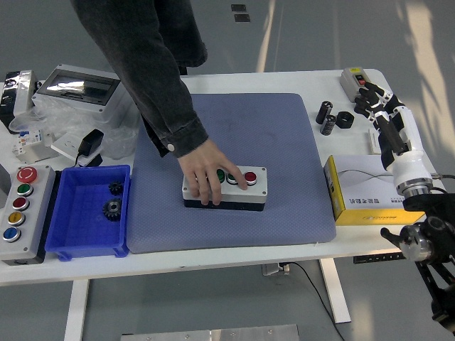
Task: Pick up the button,place it on the desk,press the button,press the button
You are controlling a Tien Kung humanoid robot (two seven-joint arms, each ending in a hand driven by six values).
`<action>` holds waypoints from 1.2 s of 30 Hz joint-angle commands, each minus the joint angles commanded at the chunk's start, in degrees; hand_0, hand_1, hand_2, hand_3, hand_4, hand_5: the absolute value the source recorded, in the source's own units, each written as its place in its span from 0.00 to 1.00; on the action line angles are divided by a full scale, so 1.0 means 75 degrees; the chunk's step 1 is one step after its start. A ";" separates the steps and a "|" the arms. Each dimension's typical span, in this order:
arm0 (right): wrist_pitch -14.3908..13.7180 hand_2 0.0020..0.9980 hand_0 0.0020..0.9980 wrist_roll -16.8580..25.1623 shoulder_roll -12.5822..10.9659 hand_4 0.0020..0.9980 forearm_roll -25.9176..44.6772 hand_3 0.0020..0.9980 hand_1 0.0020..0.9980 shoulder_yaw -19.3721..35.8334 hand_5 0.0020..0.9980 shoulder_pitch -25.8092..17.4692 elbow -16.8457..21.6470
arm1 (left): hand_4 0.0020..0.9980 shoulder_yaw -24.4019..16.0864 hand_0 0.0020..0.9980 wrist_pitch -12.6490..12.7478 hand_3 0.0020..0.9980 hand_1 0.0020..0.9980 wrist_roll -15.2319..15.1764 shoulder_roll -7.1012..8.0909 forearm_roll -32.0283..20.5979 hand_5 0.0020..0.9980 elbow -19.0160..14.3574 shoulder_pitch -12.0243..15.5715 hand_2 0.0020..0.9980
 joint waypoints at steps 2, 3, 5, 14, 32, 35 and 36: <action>-0.0005 0.78 0.81 -0.0008 -0.0017 0.85 -0.0007 0.75 0.76 -0.0006 0.60 0.0000 -0.0018 | 0.62 0.0003 0.64 0.0001 0.60 0.60 0.0000 0.0013 -0.0007 0.21 0.0000 0.0001 0.55; -0.0010 0.78 0.81 -0.0012 -0.0021 0.85 -0.0013 0.75 0.76 -0.0004 0.60 -0.0003 -0.0026 | 0.62 0.0008 0.64 0.0003 0.60 0.60 0.0002 0.0020 -0.0016 0.21 0.0000 0.0006 0.55; -0.0019 0.78 0.81 -0.0015 -0.0021 0.85 -0.0025 0.75 0.76 -0.0002 0.60 -0.0005 -0.0034 | 0.62 0.0016 0.64 0.0006 0.60 0.60 0.0008 0.0028 -0.0031 0.21 0.0000 0.0019 0.55; -0.0170 0.78 0.81 -0.0066 0.0027 0.85 -0.0117 0.75 0.76 0.0022 0.61 -0.0042 -0.0074 | 0.62 -0.0039 0.64 0.0008 0.60 0.60 0.0031 0.0022 0.0043 0.21 0.0000 0.0036 0.55; -0.0834 0.79 0.81 -0.4406 0.0265 0.85 -0.4972 0.77 0.77 -0.1754 0.58 0.2068 -0.0567 | 0.63 -0.0066 0.64 0.0008 0.60 0.60 0.0030 0.0056 0.0085 0.21 0.0000 -0.0036 0.55; -0.0739 0.79 0.81 -0.4954 0.0309 0.85 -0.5825 0.77 0.77 -0.2096 0.58 0.2347 -0.0606 | 0.63 -0.0043 0.64 0.0016 0.60 0.60 0.0033 0.0071 0.0041 0.21 0.0000 -0.0043 0.55; -0.0732 1.00 1.00 -0.5145 0.0320 1.00 -0.6126 1.00 1.00 -0.2227 0.51 0.2433 -0.0586 | 0.63 -0.0032 0.64 0.0020 0.60 0.60 0.0040 0.0073 0.0020 0.21 0.0000 -0.0036 0.55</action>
